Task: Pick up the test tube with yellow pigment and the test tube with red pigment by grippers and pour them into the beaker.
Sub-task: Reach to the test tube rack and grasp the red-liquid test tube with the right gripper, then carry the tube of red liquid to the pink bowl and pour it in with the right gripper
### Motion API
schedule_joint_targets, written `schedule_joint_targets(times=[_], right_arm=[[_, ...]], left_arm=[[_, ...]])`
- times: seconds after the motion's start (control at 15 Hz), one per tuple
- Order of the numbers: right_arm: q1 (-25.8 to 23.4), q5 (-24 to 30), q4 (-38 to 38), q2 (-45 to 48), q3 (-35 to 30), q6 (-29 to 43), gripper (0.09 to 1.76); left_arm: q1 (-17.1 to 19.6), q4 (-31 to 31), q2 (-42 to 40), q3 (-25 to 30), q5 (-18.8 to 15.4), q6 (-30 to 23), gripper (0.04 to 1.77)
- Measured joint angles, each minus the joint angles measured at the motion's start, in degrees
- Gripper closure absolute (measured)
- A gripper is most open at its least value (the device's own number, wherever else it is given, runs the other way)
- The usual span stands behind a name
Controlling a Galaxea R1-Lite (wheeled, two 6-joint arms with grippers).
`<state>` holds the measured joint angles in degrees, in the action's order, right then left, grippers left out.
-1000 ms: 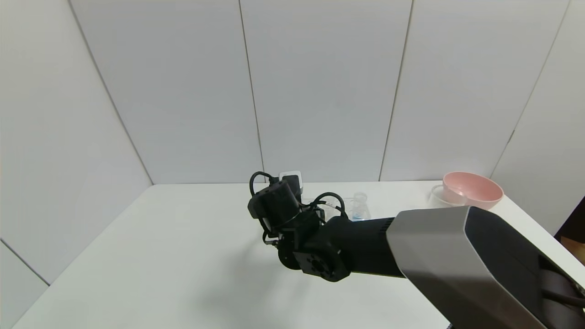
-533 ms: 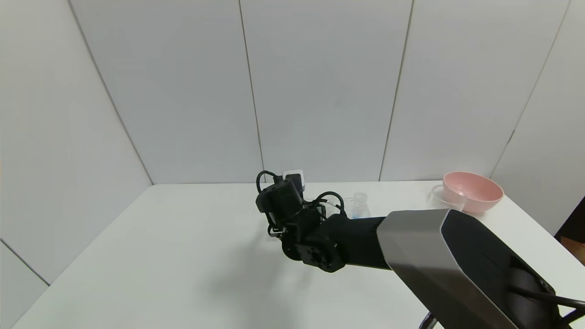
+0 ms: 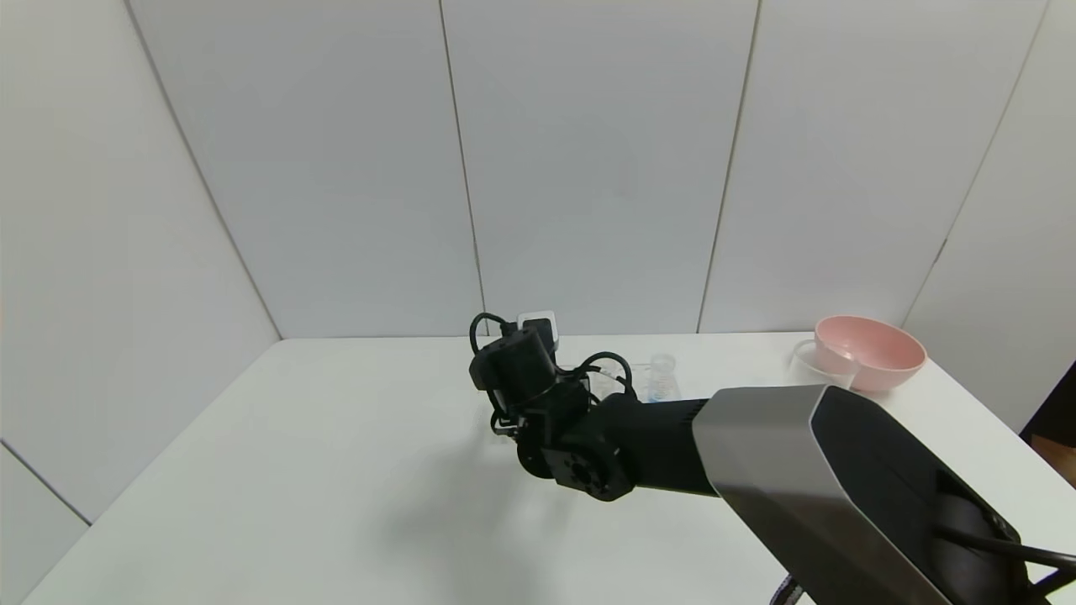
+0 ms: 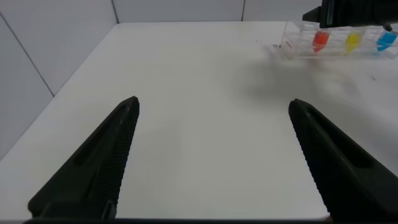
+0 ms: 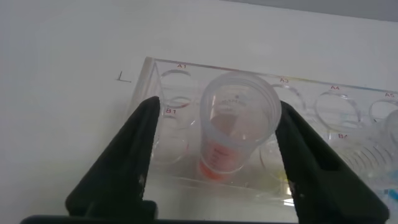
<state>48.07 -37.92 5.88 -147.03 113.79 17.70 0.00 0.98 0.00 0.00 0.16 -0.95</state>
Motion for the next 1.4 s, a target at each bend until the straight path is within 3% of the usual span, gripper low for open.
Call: schedule_joint_targets(times=[0.27, 0.33, 0.4, 1.4], right_arm=[[0.63, -0.15, 0.06, 0.41, -0.37, 0.13, 1.06], [0.66, -0.34, -0.11, 0.52, -0.41, 0.13, 1.29], [0.77, -0.41, -0.07, 0.61, -0.41, 0.11, 1.33], [0.79, 0.22, -0.76, 4.22, -0.41, -0.05, 1.33]], left_arm=[[0.0, 0.0, 0.0, 0.0, 0.0, 0.0, 0.09], [0.0, 0.0, 0.0, 0.0, 0.0, 0.0, 0.09], [0.0, 0.0, 0.0, 0.0, 0.0, 0.0, 0.09], [0.0, 0.0, 0.0, 0.0, 0.0, 0.02, 0.09]])
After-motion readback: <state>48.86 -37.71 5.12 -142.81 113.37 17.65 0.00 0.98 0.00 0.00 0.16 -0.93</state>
